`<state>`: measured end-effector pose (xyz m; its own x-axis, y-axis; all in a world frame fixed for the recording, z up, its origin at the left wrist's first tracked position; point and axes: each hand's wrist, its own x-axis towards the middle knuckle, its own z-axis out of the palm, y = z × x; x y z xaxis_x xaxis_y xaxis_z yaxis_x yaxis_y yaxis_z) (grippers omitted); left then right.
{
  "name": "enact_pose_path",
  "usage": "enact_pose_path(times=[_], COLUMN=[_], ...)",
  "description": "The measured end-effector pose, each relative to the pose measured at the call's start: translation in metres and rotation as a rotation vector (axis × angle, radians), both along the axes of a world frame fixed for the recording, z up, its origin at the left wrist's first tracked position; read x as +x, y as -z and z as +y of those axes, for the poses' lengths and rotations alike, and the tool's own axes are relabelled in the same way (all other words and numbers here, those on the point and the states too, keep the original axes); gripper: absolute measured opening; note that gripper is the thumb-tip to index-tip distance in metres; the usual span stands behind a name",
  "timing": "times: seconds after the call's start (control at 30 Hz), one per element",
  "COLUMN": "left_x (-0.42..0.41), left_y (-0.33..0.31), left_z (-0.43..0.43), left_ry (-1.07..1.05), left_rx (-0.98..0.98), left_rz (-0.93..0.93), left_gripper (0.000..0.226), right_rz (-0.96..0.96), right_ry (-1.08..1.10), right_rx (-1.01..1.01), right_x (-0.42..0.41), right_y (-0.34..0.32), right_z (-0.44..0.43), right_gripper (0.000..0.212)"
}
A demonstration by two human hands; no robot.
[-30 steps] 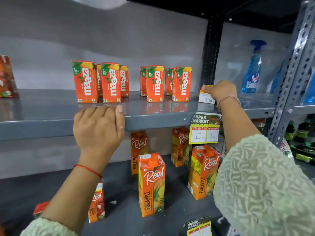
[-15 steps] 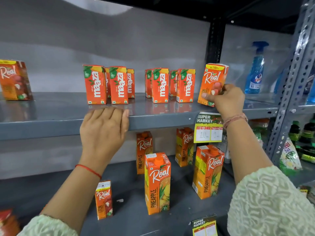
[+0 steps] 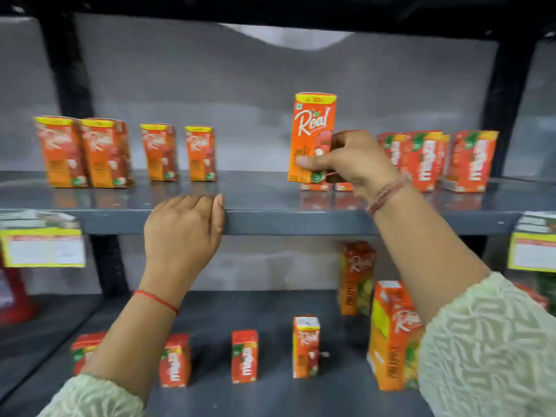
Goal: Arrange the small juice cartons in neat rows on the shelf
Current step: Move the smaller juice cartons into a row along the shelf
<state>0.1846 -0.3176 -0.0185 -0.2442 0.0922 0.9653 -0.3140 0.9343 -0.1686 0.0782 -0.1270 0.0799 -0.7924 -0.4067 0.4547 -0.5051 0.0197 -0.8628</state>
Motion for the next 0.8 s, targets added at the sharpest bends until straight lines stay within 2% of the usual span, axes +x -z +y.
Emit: enact_pose_path(times=[0.1,0.23,0.37,0.4,0.43,0.53,0.7,0.8], left_x=[0.022,0.059,0.067,0.067,0.065,0.064,0.065,0.066], left_y=[-0.004,-0.010,-0.007,-0.007,-0.007,-0.005,-0.004,-0.005], left_z=[-0.041,-0.104,-0.126,-0.126,-0.125,-0.127,-0.126,-0.125], left_ry=[-0.022,-0.061,-0.013,-0.004,0.005,0.017,0.017,-0.003], left_rx=[-0.004,0.088,0.001,0.008,0.020,0.047,0.052,0.059], left_rz=[-0.056,-0.060,-0.053,-0.047,-0.041,-0.014,0.008,0.018], left_gripper=[0.044,0.048,0.043,0.043,0.042,0.043,0.043,0.042], right_rz=[-0.073,-0.109,-0.136,-0.138,-0.147,-0.153,-0.110,-0.083], right_ry=[-0.090,-0.159,-0.154,-0.149,-0.136,-0.084,-0.035,-0.018], right_rx=[0.080,0.173,0.286,0.296,0.300,0.362,0.394,0.419], right_x=[0.018,0.046,0.058,0.060,0.060,0.057,0.056,0.056], right_y=[-0.007,-0.018,-0.022,-0.023,-0.022,-0.020,-0.013,-0.011], right_z=[-0.066,-0.156,-0.216,-0.225,-0.231,-0.244,-0.257,-0.260], right_gripper=[0.039,0.027,0.024,0.021,0.026,0.052,0.066,0.065])
